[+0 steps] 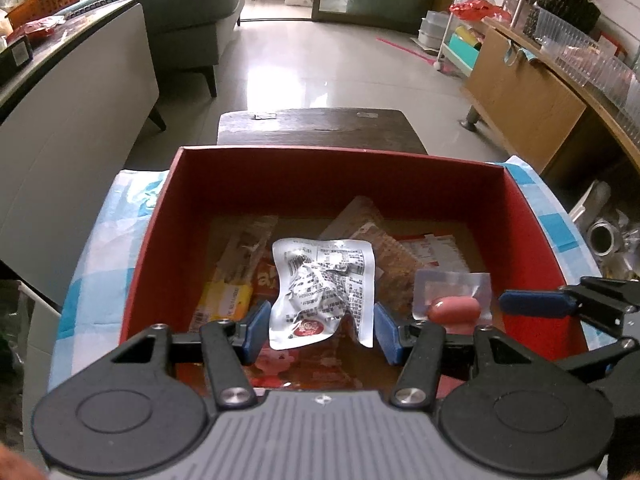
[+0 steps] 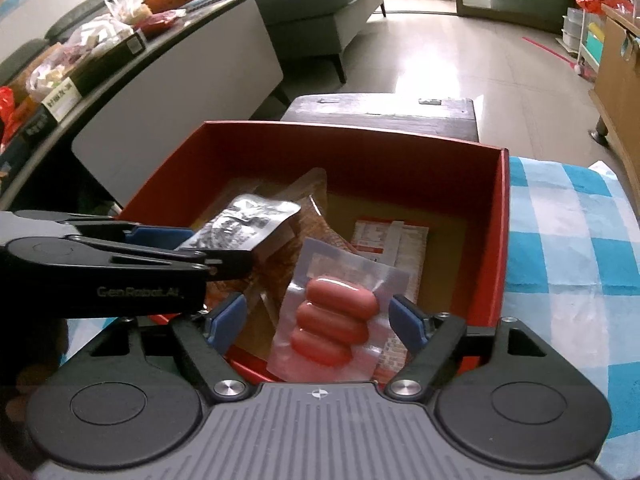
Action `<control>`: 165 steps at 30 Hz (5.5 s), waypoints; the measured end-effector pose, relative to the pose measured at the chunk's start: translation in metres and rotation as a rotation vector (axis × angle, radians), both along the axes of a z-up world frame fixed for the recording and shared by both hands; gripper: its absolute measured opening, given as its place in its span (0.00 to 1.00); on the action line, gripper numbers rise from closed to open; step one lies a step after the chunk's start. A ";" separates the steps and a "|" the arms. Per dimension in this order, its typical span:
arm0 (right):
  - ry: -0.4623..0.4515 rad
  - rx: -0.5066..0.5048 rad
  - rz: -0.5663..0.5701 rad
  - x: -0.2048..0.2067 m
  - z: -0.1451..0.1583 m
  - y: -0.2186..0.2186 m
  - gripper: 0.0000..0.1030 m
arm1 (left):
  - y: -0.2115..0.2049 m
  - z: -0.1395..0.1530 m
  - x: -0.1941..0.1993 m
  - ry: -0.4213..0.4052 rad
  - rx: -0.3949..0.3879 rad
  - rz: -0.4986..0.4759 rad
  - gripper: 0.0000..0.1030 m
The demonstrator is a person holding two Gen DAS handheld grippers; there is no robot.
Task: Organize snacks
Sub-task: 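Lower foil packet and sausages into the red box and open both tools, then move left tool to Kaprons wafer while right tool approaches white noodle packet, then close left tool on Kaprons wafer while right tool grasps white noodle packet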
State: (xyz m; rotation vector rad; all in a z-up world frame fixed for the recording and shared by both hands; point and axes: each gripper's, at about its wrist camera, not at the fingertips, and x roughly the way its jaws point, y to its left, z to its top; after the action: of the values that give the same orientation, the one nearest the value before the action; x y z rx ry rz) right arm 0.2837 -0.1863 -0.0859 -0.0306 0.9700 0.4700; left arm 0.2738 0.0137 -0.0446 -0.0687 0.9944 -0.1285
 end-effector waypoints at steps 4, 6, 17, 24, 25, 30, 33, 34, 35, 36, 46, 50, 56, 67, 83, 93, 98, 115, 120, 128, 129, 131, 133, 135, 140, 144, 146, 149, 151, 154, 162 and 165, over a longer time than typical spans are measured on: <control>0.001 0.009 -0.018 -0.001 0.001 -0.002 0.88 | 0.002 0.001 -0.001 -0.002 0.017 0.008 0.49; 0.003 0.010 -0.021 -0.001 0.000 -0.002 0.92 | 0.003 0.001 -0.002 -0.006 0.027 0.013 0.49; -0.017 0.016 -0.025 -0.007 0.009 -0.002 1.00 | 0.016 0.016 -0.016 -0.039 0.017 0.038 0.49; -0.054 0.008 -0.017 -0.022 0.019 -0.001 1.00 | 0.025 0.027 -0.032 -0.059 0.004 0.054 0.49; -0.059 0.007 -0.018 -0.024 0.021 0.000 1.00 | 0.027 0.028 -0.035 -0.058 0.000 0.057 0.50; -0.074 0.017 -0.033 -0.036 0.029 -0.001 1.00 | 0.029 0.032 -0.049 -0.065 -0.005 0.061 0.50; -0.079 0.057 -0.037 -0.046 0.035 -0.004 1.00 | 0.033 0.038 -0.059 -0.073 -0.019 0.060 0.50; -0.082 0.077 -0.035 -0.051 0.039 -0.006 1.00 | 0.035 0.040 -0.062 -0.076 -0.029 0.058 0.52; -0.084 0.101 -0.036 -0.055 0.042 -0.008 1.00 | 0.036 0.042 -0.066 -0.078 -0.035 0.056 0.56; -0.084 0.130 -0.040 -0.060 0.044 -0.010 1.00 | 0.038 0.043 -0.071 -0.084 -0.038 0.052 0.57; 0.079 0.321 0.049 -0.098 0.027 -0.012 1.00 | 0.064 0.030 -0.117 -0.007 -0.071 0.075 0.60; 0.088 0.314 0.066 -0.108 0.024 -0.006 1.00 | 0.065 0.017 -0.127 0.038 -0.043 0.065 0.60; 0.090 0.286 0.046 -0.112 0.019 -0.011 1.00 | 0.080 -0.009 -0.138 0.177 -0.164 0.167 0.64; 0.057 0.235 0.039 -0.112 0.025 -0.023 1.00 | 0.076 -0.024 -0.145 0.220 -0.180 0.397 0.79; 0.110 0.125 -0.053 -0.079 0.002 -0.055 1.00 | 0.042 -0.031 -0.144 0.201 -0.064 0.248 0.54; 0.221 0.269 0.022 -0.078 -0.011 -0.048 1.00 | 0.045 -0.028 -0.149 0.224 -0.097 0.214 0.54; 0.343 0.480 0.108 -0.112 -0.006 -0.048 1.00 | 0.052 -0.029 -0.148 0.234 -0.096 0.215 0.54; 0.061 -0.264 0.370 -0.144 -0.026 0.046 1.00 | 0.060 -0.031 -0.148 0.235 -0.118 0.196 0.54; 0.125 -0.135 0.319 -0.179 -0.019 0.037 1.00 | 0.061 -0.031 -0.148 0.237 -0.120 0.192 0.54; 0.085 -0.226 0.177 -0.178 -0.039 0.048 1.00 | 0.050 -0.033 -0.149 0.201 0.010 0.209 0.55; 0.073 -0.249 0.186 -0.180 -0.041 0.054 1.00 | 0.049 -0.034 -0.148 0.195 0.038 0.200 0.55; 0.028 -0.346 0.230 -0.187 -0.047 0.066 1.00 | 0.046 -0.037 -0.147 0.193 0.070 0.180 0.57; -0.007 -0.349 0.237 -0.197 -0.052 0.070 1.00 | 0.048 -0.038 -0.147 0.188 0.073 0.180 0.57; -0.034 -0.319 0.205 -0.200 -0.054 0.066 1.00 | 0.049 -0.038 -0.145 0.190 0.073 0.180 0.58; -0.096 -0.278 0.141 -0.213 -0.059 0.059 1.00 | 0.060 -0.037 -0.144 0.199 0.009 0.194 0.58; -0.105 -0.295 0.179 -0.218 -0.056 0.055 1.00 | 0.068 -0.037 -0.146 0.195 -0.013 0.216 0.58; -0.076 -0.327 0.193 -0.214 -0.052 0.064 1.00 | 0.069 -0.037 -0.146 0.193 -0.009 0.216 0.57; -0.128 -0.314 0.216 -0.218 -0.034 0.070 1.00 | 0.068 -0.037 -0.149 0.207 -0.008 0.200 0.57; -0.173 -0.295 0.234 -0.219 -0.026 0.075 1.00 | 0.069 -0.036 -0.153 0.212 -0.019 0.191 0.57; -0.141 -0.307 0.240 -0.205 -0.034 0.084 1.00 | 0.072 -0.037 -0.153 0.214 -0.027 0.195 0.57; -0.052 -0.280 0.211 -0.184 -0.045 0.093 1.00 | 0.071 -0.036 -0.155 0.208 -0.017 0.180 0.59; -0.082 -0.293 0.235 -0.193 -0.049 0.089 1.00 | 0.066 -0.038 -0.156 0.207 0.004 0.166 0.66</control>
State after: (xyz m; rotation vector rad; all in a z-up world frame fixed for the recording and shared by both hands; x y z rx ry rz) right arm 0.0909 -0.0969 -0.1347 -0.4287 0.9524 0.5339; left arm 0.1179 0.0802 -0.0824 -0.1629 1.1907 0.0331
